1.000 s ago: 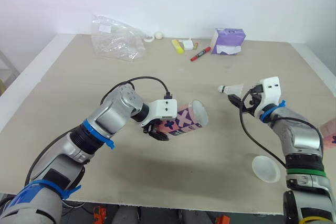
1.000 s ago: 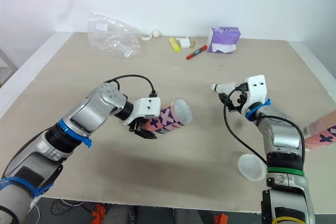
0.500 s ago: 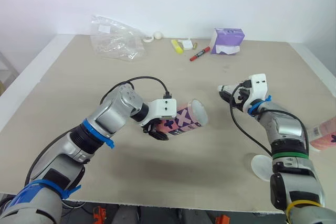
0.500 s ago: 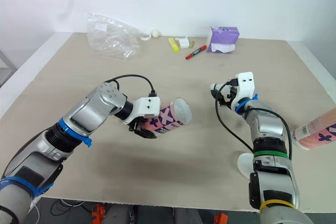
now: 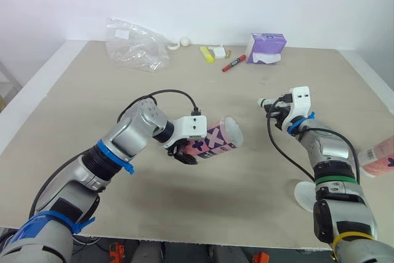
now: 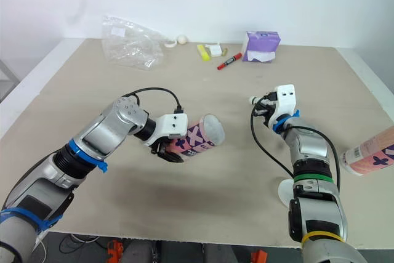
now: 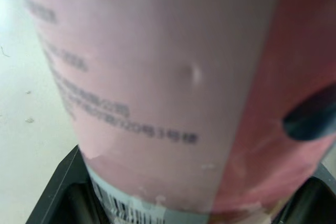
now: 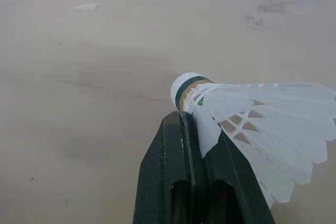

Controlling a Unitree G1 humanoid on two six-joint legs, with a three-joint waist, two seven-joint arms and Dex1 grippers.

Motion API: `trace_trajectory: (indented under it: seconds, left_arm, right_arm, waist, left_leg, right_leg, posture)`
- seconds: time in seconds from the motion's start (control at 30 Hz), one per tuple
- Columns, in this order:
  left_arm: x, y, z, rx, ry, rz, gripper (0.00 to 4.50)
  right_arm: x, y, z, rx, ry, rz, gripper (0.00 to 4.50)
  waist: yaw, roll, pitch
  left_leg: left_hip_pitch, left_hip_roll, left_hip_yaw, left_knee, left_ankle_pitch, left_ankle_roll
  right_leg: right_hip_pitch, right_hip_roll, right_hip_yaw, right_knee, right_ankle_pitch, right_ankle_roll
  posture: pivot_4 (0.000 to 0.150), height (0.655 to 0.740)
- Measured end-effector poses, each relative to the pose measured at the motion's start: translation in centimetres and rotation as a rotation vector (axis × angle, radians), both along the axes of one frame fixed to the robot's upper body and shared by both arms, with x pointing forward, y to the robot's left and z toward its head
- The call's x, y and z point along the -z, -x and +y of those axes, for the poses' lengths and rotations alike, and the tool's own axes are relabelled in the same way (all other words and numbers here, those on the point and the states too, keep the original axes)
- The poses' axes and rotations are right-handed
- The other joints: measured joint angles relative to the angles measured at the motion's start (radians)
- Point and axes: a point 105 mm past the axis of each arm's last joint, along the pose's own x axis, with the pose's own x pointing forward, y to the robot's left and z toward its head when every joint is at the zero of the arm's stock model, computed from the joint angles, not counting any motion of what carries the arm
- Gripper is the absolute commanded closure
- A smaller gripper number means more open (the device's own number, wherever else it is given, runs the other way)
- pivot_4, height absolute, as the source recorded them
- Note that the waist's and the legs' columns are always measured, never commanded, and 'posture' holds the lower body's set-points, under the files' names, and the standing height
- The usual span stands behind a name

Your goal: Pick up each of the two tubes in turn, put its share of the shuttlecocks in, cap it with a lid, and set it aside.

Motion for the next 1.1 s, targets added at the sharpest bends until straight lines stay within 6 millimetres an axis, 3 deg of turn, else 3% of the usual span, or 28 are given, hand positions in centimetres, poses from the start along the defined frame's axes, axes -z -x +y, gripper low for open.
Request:
trace_trajectory:
  seconds: [0.27, 0.3, 0.33, 0.4, 0.5, 0.57, 0.77, 1.0, 1.1]
  left_arm:
    - [0.0, -0.1, -0.2, 0.013, 0.009, 0.008, 1.42]
    - [0.0, -0.2, -0.2, 0.012, 0.008, 0.011, 1.42]
    - [0.0, -0.2, -0.2, 0.013, 0.009, 0.014, 1.42]
    - [0.0, -0.2, -0.3, 0.018, 0.005, 0.017, 1.42]
    - [-0.1, -0.3, -0.1, 0.019, -0.005, 0.026, 1.42]
    - [-0.1, -0.5, -0.2, 0.014, -0.007, 0.029, 1.42]
    - [-0.1, -0.4, -0.3, 0.023, -0.010, 0.031, 1.42]
    - [-0.2, -0.4, -0.4, 0.024, -0.009, 0.032, 1.42]
    - [-0.2, -0.4, -0.4, 0.021, -0.009, 0.032, 1.42]
  right_arm:
    - [-5.5, 5.0, 2.1, -0.330, 0.531, -0.276, 4.39]
    - [-6.9, 6.2, 2.6, -0.400, 0.614, -0.336, 4.39]
    - [-8.2, 8.8, 3.7, -0.549, 0.762, -0.411, 4.39]
    - [-9.0, 11.2, 4.5, -0.684, 0.872, -0.455, 4.39]
    - [-10.2, 15.1, 6.5, -0.897, 0.982, -0.525, 4.39]
    - [-11.1, 16.6, 8.0, -0.962, 0.959, -0.583, 4.39]
    - [-10.9, 16.9, 8.5, -0.986, 0.945, -0.579, 4.39]
    - [-9.0, 16.6, 9.7, -1.052, 0.958, -0.554, 4.39]
    - [-9.0, 16.6, 10.1, -1.073, 0.956, -0.557, 3.31]
  waist:
    - [0.004, 0.003, 0.000]
    - [0.003, 0.003, 0.000]
    - [0.007, 0.003, 0.000]
    - [0.006, 0.003, 0.000]
    - [0.004, 0.002, 0.000]
    - [0.001, 0.001, 0.001]
    - [0.003, 0.001, 0.001]
    - [0.007, 0.001, 0.001]
    - [0.007, 0.001, 0.001]
  left_leg:
    - [-0.002, -0.002, -0.001, 0.000, 0.000, 0.000]
    - [-0.001, -0.002, -0.001, 0.000, 0.000, 0.000]
    - [-0.002, -0.002, -0.001, 0.000, 0.000, 0.000]
    - [-0.002, -0.002, -0.001, 0.000, 0.001, 0.000]
    - [-0.002, -0.001, -0.001, 0.000, 0.001, 0.000]
    - [-0.001, -0.001, -0.001, 0.001, 0.001, 0.000]
    - [-0.002, -0.001, 0.000, 0.001, 0.001, 0.000]
    - [-0.003, -0.001, 0.000, 0.001, 0.001, 0.000]
    - [-0.003, -0.001, 0.000, 0.001, 0.001, 0.000]
  right_leg:
    - [0.000, -0.001, 0.000, -0.001, -0.001, 0.002]
    - [0.000, -0.001, 0.000, 0.000, -0.002, 0.001]
    - [0.000, -0.001, 0.000, 0.000, -0.004, -0.002]
    - [0.000, -0.001, 0.000, 0.000, -0.004, -0.002]
    - [0.000, -0.001, 0.000, 0.000, -0.004, -0.002]
    - [0.000, -0.001, 0.000, 0.000, -0.003, -0.003]
    - [0.000, -0.001, 0.000, 0.000, -0.004, -0.003]
    - [-0.001, -0.001, 0.000, 0.000, -0.004, -0.004]
    - [-0.001, -0.001, 0.000, 0.000, -0.004, -0.004]
  posture:
    - [0.150, 0.7400]
    - [0.150, 0.7400]
    - [0.150, 0.7400]
    - [0.150, 0.7400]
    - [0.150, 0.7400]
    - [0.150, 0.7400]
    - [0.150, 0.7400]
    - [0.150, 0.7400]
    - [0.150, 0.7400]
